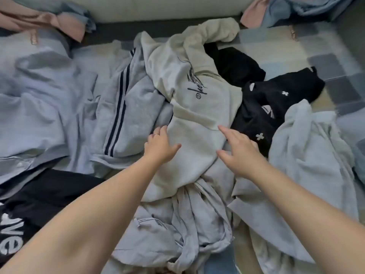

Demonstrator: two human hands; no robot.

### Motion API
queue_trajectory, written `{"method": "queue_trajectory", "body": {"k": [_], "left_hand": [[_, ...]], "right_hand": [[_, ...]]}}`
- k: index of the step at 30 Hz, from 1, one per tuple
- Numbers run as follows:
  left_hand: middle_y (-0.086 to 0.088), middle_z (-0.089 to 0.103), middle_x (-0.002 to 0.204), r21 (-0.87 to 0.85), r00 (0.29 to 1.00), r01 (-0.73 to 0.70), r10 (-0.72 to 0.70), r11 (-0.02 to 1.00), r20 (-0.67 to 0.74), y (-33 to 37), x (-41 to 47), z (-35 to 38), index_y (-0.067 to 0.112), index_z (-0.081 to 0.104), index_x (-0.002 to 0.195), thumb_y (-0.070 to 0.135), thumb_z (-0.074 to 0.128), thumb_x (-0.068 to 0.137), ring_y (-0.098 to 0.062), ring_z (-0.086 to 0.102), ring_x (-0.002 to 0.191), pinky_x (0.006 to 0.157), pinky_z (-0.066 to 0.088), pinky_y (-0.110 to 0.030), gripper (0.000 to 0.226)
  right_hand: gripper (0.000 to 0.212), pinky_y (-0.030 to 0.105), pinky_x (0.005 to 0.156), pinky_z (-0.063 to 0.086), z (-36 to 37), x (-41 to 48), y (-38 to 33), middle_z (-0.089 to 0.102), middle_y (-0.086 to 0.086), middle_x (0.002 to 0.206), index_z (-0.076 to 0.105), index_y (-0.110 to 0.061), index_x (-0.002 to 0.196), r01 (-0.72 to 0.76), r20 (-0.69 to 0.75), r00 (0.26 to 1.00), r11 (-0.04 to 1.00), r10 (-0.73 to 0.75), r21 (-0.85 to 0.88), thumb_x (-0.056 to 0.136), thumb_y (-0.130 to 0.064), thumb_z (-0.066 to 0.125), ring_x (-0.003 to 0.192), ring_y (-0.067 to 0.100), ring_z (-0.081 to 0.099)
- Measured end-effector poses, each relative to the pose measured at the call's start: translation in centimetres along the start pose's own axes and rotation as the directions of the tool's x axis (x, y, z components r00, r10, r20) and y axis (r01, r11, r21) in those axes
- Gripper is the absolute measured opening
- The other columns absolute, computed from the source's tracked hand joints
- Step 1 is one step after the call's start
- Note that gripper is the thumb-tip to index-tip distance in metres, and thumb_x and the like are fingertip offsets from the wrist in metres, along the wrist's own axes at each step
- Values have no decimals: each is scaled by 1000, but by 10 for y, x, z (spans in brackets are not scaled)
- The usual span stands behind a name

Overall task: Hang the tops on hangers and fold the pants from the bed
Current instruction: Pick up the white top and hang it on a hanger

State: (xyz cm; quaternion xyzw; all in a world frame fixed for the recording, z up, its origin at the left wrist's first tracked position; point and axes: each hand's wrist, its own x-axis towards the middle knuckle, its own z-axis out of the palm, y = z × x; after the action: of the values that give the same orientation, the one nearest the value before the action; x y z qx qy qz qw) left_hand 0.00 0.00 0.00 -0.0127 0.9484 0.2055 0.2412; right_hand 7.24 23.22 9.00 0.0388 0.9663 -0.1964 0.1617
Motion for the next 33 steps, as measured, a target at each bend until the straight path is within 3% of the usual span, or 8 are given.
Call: {"method": "queue_trajectory", "body": {"k": [4, 8, 14, 18, 24, 27, 30, 33], "left_hand": [[-9, 41, 151, 86, 997, 46, -51, 995, 50, -1, 22, 19, 17, 29, 149, 56, 60, 91, -38, 37, 135, 105, 35, -50, 76], [-11, 65, 107, -30, 999, -41, 42, 999, 34, 7, 8, 22, 14, 51, 96, 29, 49, 98, -36, 59, 107, 82, 38, -41, 15], [-19, 68, 98, -281, 957, -238, 274, 930, 97, 24, -95, 16, 6, 57, 101, 21, 51, 99, -40, 59, 92, 75, 46, -48, 16], [-10, 53, 71, -350, 921, -299, 365, 888, 139, 35, -168, 8, 14, 39, 77, 25, 53, 100, -35, 48, 71, 63, 38, -45, 29], [8, 34, 62, -332, 867, -375, 455, 865, 205, 42, -245, -14, 26, 22, 68, 26, 55, 100, -23, 37, 62, 59, 25, -39, 46], [8, 35, 65, -264, 847, -418, 478, 869, 232, 39, -268, -24, 23, 26, 70, 28, 53, 101, -22, 36, 64, 60, 20, -36, 41], [2, 39, 70, -219, 826, -438, 487, 872, 284, 36, -290, -30, 18, 29, 74, 29, 52, 102, -23, 37, 67, 61, 23, -36, 38], [1, 43, 68, -255, 798, -394, 466, 883, 383, 32, -304, -38, 19, 35, 73, 34, 54, 101, -20, 42, 67, 61, 29, -38, 37]], "right_hand": [[71, 45, 115, 26, 34, 19, -5, 31, -6, 160, 18, -36, 158, -14, 144, 989, 1000, 18, -28, 97, -38, 53, 144, 22, 29], [71, 49, 113, 31, 40, 26, -9, 35, -1, 158, 18, -35, 158, -93, 177, 980, 996, 90, 5, 98, -38, 54, 140, 29, 35], [78, 49, 116, 31, 21, 15, -27, 35, 5, 160, 13, -30, 159, -258, 236, 952, 923, 193, 285, 97, -51, 54, 146, 32, 32], [93, 33, 108, 33, 11, 3, -43, 38, 9, 158, 6, -30, 160, -399, 346, 900, 817, 264, 416, 90, -62, 58, 141, 27, 42], [104, 52, 99, 50, 9, -40, -66, 41, 2, 153, 23, -25, 156, -639, 561, 724, 698, 402, 324, 75, -67, 72, 130, 30, 49], [75, 45, 77, 57, 6, -60, -75, 63, 2, 124, 50, -22, 136, -661, 657, 664, 691, 357, 293, 76, -61, 73, 107, 27, 62], [35, 32, 57, 51, 2, -74, -83, 65, 12, 110, 57, -10, 122, -623, 576, 728, 711, 373, 326, 91, -24, 66, 88, 28, 63], [20, 34, 69, 51, -9, -98, -85, 63, 16, 103, 62, -4, 109, -551, 427, 812, 764, 398, 335, 93, -17, 61, 94, 33, 61]]}}
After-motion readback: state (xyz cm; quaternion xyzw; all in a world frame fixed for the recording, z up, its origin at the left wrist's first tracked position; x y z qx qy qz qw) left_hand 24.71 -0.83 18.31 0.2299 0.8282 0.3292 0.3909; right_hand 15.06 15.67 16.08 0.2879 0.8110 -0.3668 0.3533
